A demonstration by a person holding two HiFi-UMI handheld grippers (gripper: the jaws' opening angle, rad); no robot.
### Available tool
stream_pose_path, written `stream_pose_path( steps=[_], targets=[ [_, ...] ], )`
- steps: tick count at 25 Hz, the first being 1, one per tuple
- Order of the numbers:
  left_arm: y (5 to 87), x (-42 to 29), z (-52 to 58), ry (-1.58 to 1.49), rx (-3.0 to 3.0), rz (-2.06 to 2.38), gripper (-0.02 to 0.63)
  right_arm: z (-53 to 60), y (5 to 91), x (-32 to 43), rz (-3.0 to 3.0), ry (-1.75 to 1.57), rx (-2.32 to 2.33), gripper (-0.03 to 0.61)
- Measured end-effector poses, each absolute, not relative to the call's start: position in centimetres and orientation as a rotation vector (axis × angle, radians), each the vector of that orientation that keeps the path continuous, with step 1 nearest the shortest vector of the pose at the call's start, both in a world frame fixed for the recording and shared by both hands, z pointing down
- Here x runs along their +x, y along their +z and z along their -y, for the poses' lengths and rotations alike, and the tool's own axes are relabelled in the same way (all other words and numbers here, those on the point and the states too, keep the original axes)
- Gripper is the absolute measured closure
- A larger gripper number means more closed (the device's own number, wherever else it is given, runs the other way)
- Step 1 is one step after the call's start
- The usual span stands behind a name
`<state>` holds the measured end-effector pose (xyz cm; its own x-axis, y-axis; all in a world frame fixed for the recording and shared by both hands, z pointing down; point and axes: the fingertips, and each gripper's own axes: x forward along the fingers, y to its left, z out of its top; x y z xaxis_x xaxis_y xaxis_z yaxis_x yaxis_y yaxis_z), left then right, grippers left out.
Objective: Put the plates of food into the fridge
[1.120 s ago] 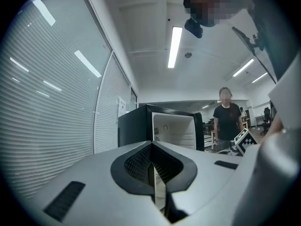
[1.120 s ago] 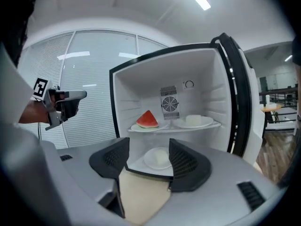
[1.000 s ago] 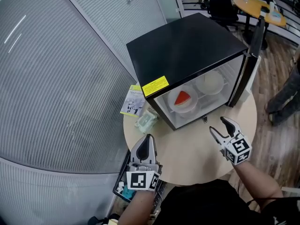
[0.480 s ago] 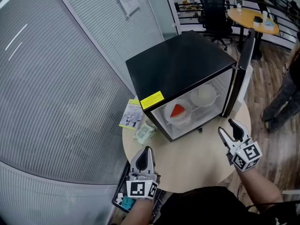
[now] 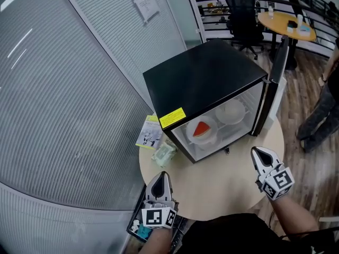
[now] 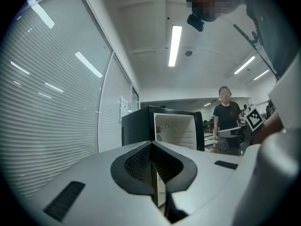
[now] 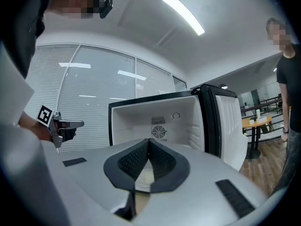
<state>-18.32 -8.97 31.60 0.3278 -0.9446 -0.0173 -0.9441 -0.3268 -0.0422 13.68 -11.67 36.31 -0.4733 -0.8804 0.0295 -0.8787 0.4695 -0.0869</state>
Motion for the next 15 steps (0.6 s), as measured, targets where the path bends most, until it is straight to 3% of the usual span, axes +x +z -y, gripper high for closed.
stream_pose_path(
  steps=[15],
  targets=[
    [30.4, -20.0, 9.5, 0.012, -2.446, -1.877, 0.609, 13.5, 37.0, 15.1, -2.665, -0.163, -1.688, 0.574]
  ],
)
